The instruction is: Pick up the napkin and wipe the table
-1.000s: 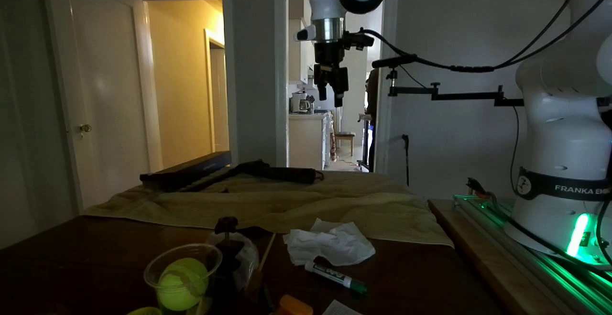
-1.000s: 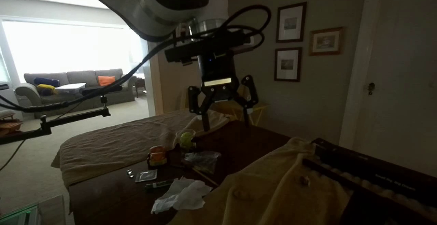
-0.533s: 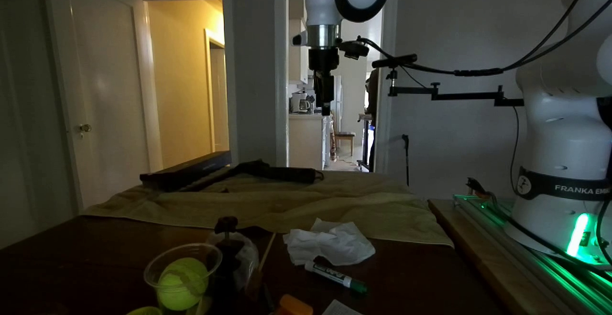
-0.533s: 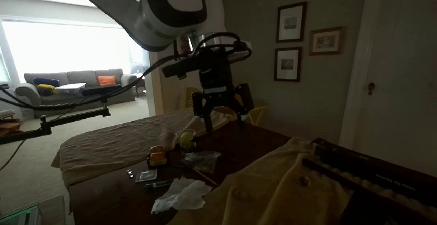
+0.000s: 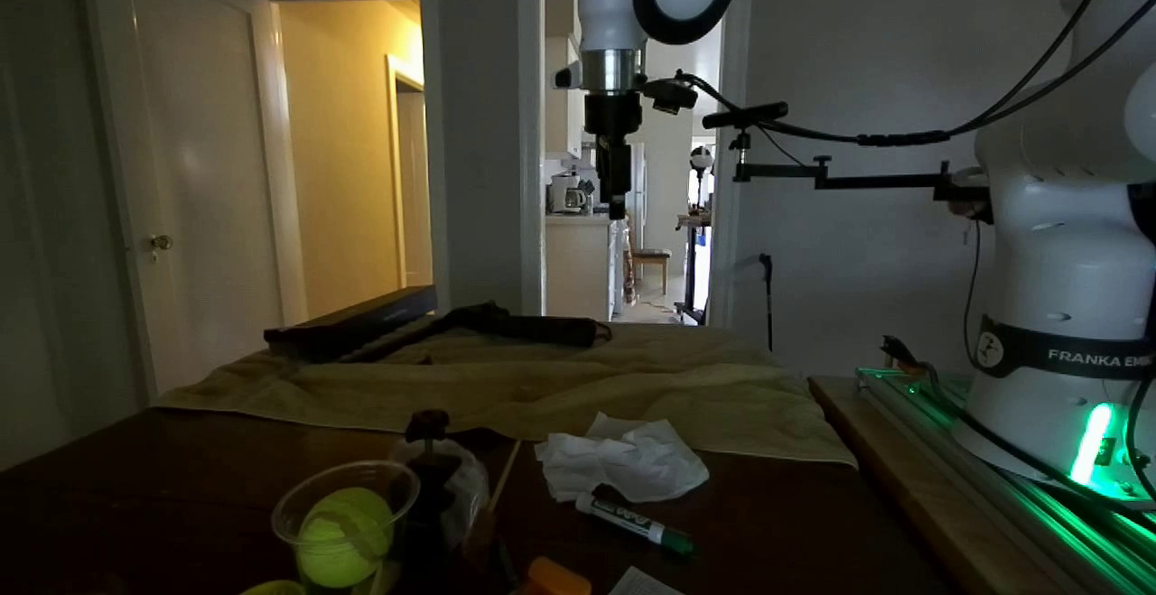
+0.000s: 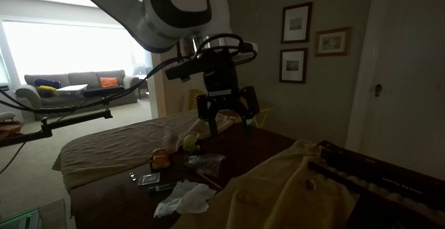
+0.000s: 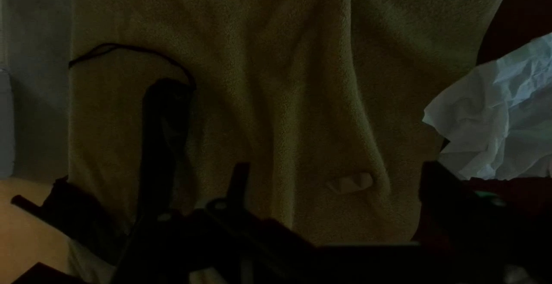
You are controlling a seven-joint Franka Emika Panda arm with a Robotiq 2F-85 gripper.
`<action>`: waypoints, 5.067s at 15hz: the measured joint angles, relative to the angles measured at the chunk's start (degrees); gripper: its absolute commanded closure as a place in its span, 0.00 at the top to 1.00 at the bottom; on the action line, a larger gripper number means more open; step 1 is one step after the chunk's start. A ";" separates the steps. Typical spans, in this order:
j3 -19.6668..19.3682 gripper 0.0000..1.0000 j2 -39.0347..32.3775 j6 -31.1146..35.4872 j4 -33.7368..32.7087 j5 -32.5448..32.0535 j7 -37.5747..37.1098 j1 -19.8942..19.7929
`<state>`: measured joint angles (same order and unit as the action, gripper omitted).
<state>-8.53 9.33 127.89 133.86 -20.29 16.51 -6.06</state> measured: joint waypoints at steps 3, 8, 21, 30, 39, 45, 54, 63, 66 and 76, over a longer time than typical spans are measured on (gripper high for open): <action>0.12 1.00 -0.88 2.55 2.47 2.21 -3.38 0.02; 2.09 1.00 -5.77 11.52 7.41 6.35 -6.94 1.25; 8.04 1.00 -22.03 21.29 7.62 8.50 -19.22 8.30; 7.70 1.00 -30.95 21.27 4.96 7.75 -16.56 8.75; 7.60 0.31 -36.96 18.94 -0.33 4.22 -8.20 8.80; 7.56 0.00 -37.00 15.71 -2.08 0.96 -7.03 8.81; 7.70 0.01 -36.39 13.59 -2.56 0.43 -6.94 8.93; 8.22 0.01 -24.59 7.69 -1.46 0.48 -6.92 8.45; 7.61 0.01 -21.68 7.37 -1.58 0.50 -6.22 7.17; 6.95 0.01 -21.67 7.81 -11.17 0.50 -3.04 5.15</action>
<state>-1.59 -12.34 135.71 122.69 -19.79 13.47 -0.91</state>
